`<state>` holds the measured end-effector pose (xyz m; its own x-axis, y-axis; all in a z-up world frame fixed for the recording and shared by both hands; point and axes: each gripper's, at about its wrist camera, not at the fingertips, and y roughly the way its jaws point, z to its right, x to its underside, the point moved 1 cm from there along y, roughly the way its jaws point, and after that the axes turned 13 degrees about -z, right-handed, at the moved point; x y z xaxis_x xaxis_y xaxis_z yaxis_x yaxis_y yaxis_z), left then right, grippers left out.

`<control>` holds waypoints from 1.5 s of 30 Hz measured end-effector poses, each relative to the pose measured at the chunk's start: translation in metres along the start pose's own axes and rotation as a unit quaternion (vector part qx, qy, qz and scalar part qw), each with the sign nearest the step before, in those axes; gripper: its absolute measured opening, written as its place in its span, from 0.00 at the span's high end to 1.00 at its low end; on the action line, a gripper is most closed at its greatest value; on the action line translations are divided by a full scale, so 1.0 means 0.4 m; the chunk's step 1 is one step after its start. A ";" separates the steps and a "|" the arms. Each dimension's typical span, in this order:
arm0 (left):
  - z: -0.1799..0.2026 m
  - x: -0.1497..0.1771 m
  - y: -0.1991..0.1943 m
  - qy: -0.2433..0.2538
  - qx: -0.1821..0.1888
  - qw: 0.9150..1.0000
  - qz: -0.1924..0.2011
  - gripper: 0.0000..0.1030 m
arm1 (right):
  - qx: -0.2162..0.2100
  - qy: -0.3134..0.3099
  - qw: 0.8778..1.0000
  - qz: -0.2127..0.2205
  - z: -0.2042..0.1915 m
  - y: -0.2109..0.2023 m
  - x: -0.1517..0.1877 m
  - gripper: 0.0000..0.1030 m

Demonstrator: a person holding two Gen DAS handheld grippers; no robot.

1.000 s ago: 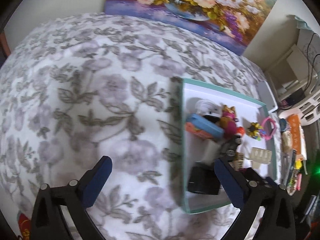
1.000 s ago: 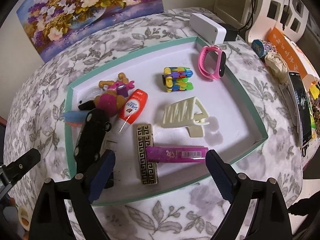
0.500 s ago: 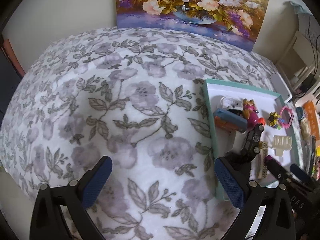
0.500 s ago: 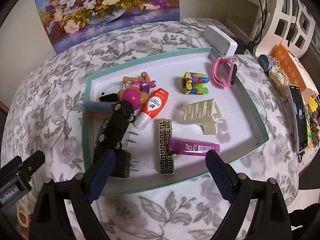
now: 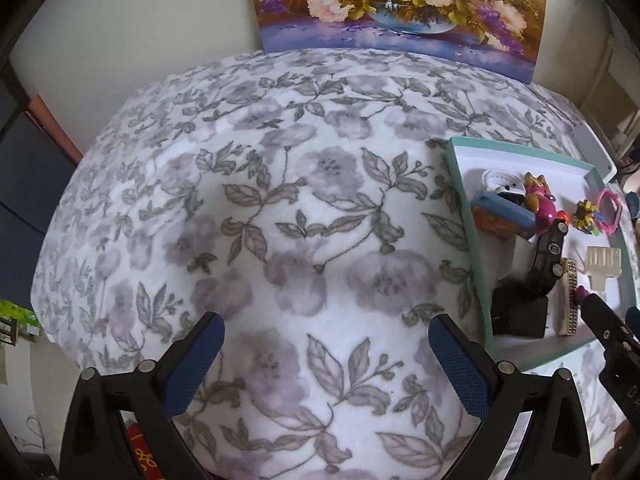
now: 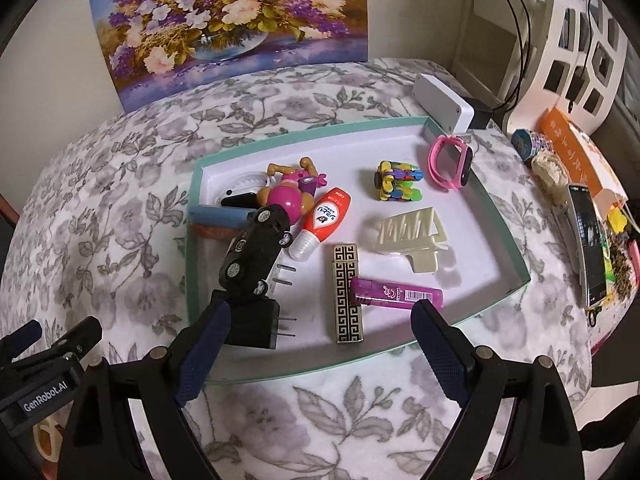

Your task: Organize rigid objects

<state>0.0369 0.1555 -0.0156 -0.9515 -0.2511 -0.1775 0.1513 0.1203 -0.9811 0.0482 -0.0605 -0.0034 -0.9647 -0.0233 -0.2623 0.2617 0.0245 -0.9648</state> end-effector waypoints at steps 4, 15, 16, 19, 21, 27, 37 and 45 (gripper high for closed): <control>-0.012 0.004 -0.013 -0.007 0.003 1.000 0.010 0.00 | 0.001 -0.008 1.000 0.008 -0.014 -0.010 0.009 0.11; -0.031 0.026 -0.040 -0.004 0.001 1.000 0.029 0.00 | 0.009 -0.022 1.000 0.017 -0.041 -0.019 0.024 0.11; -0.034 0.027 -0.041 -0.004 0.002 1.000 0.029 0.00 | 0.009 -0.024 1.000 0.017 -0.044 -0.019 0.026 0.11; -0.039 0.033 -0.046 -0.007 0.003 0.999 0.032 0.00 | 0.015 -0.029 0.999 0.018 -0.051 -0.020 0.027 0.11; -0.044 0.035 -0.049 -0.008 0.003 0.999 0.034 0.00 | 0.014 -0.031 0.999 0.019 -0.056 -0.021 0.028 0.11; -0.057 0.033 -0.048 -0.016 0.008 0.999 0.032 0.00 | 0.012 -0.037 0.999 0.017 -0.066 -0.018 0.029 0.11; -0.070 0.031 -0.035 -0.024 0.007 1.000 0.019 0.00 | 0.010 -0.041 0.999 0.011 -0.074 -0.010 0.028 0.11; -0.069 0.031 -0.006 -0.021 0.006 1.000 -0.009 0.00 | 0.011 -0.041 0.999 0.011 -0.076 -0.007 0.029 0.11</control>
<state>0.0175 0.1786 -0.0132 -0.9419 -0.2942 -0.1623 0.1372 0.1043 -0.9850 0.0352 -0.0307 -0.0030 -0.9533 -0.1056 -0.2831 0.2843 0.0032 -0.9587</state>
